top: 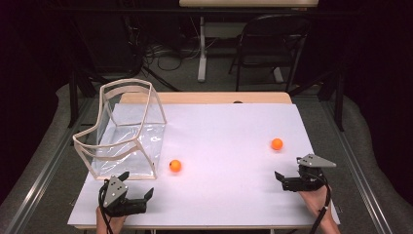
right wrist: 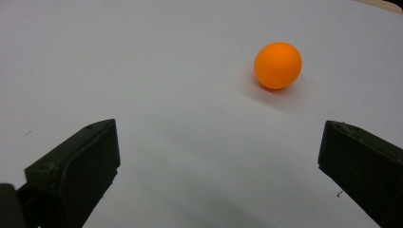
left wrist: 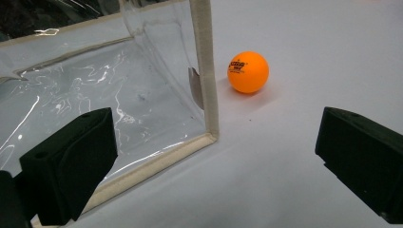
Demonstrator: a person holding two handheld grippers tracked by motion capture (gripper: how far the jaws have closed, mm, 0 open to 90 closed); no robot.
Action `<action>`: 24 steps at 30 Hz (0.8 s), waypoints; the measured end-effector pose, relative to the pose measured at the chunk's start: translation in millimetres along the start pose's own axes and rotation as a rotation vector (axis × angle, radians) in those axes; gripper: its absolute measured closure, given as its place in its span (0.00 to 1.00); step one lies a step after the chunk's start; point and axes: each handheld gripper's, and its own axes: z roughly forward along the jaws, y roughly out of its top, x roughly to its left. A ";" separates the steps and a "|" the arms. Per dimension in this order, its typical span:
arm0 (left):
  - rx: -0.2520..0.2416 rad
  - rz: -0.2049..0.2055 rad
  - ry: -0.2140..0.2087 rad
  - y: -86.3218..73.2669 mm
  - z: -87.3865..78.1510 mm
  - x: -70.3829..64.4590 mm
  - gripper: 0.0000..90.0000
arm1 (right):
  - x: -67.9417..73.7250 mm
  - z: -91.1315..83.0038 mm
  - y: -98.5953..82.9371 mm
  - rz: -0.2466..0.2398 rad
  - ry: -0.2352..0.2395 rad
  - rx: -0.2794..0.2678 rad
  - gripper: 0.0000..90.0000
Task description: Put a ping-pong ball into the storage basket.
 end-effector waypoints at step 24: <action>0.001 0.007 -0.003 -0.5 -1.7 -0.9 0.00 | -25.4 35.7 25.7 0.002 -0.020 0.030 0.00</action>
